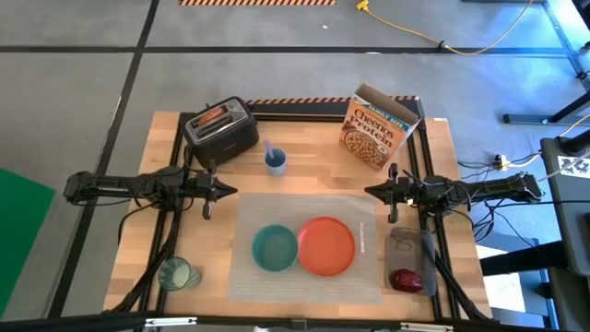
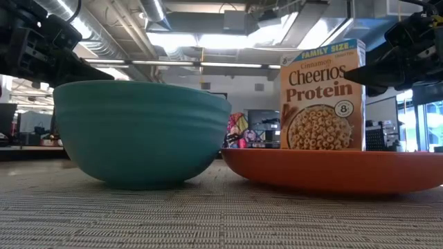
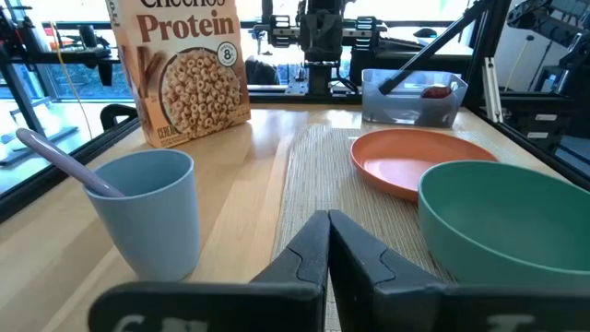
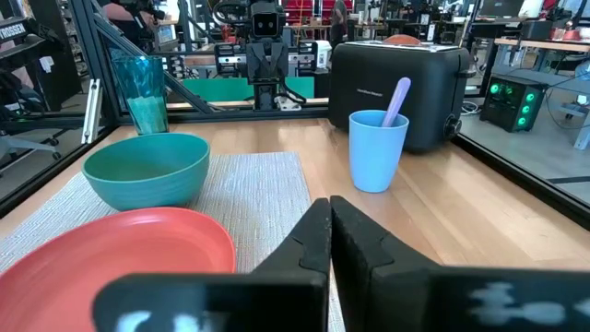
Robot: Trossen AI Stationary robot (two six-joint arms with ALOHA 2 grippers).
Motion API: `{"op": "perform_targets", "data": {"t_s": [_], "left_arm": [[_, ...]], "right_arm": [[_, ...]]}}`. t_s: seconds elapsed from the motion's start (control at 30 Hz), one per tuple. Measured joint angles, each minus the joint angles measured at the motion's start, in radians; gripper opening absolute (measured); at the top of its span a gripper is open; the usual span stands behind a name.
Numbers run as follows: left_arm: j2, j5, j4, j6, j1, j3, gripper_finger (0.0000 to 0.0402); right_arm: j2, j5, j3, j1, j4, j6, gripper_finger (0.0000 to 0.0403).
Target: Arrange a breakfast setting
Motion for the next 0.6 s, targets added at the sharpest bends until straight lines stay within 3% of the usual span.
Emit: {"op": "perform_targets", "data": {"t_s": [0.17, 0.33, 0.47, 0.6], "left_arm": [[0.0, 0.0, 0.0, 0.0, 0.0, 0.0, 0.0002], [0.0, -0.001, 0.0, 0.001, 0.0, 0.0, 0.0002], [0.0, -0.034, 0.022, 0.102, 0.0, -0.001, 0.0002], [0.0, -0.032, 0.059, 0.078, 0.0, -0.001, 0.0002]], "right_arm": [[0.0, 0.002, 0.0, 0.0, 0.006, -0.101, 0.0001], [0.0, -0.041, 0.0, 0.0, 0.009, -0.101, 0.0001], [0.0, -0.102, 0.0, 0.0, 0.009, -0.098, 0.0001], [0.0, -0.161, 0.0, 0.0, 0.025, -0.033, 0.0001]]}}
